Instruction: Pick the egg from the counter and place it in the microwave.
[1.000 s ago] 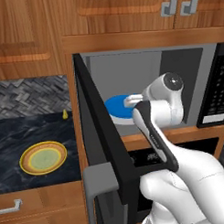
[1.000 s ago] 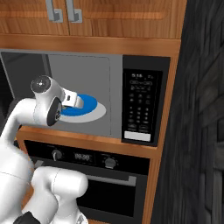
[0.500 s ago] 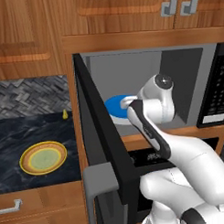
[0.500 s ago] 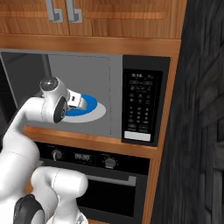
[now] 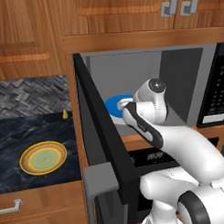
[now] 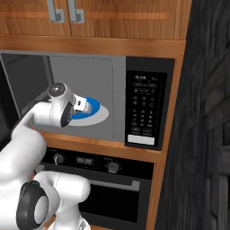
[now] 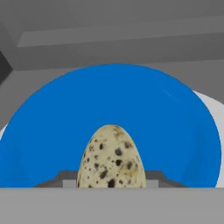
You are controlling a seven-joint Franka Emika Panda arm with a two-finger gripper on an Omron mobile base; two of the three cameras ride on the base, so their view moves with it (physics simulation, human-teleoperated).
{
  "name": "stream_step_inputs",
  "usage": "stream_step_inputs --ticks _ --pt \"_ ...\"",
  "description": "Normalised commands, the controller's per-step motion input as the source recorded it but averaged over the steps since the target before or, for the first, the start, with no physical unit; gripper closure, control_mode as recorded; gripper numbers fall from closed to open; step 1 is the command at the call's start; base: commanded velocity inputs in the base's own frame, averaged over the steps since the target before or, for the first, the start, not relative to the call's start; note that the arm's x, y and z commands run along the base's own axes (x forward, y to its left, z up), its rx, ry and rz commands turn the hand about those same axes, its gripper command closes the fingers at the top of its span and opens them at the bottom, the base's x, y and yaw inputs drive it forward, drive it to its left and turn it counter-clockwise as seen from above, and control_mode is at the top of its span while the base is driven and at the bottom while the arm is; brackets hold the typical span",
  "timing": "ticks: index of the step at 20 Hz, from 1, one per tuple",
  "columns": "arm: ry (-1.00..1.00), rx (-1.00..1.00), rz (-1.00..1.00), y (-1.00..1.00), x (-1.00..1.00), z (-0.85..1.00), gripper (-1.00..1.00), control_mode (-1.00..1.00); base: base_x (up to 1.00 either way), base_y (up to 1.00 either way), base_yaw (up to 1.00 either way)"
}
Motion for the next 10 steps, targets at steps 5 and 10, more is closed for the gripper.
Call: stream_step_inputs --ticks 5,10 --pt "0.00 0.00 0.00 0.05 0.48 -0.08 1.00 -1.00 0.00 0.00 0.00" --pt "0.00 0.00 0.00 0.01 0.36 -0.06 1.00 -1.00 0.00 0.00 0.00"
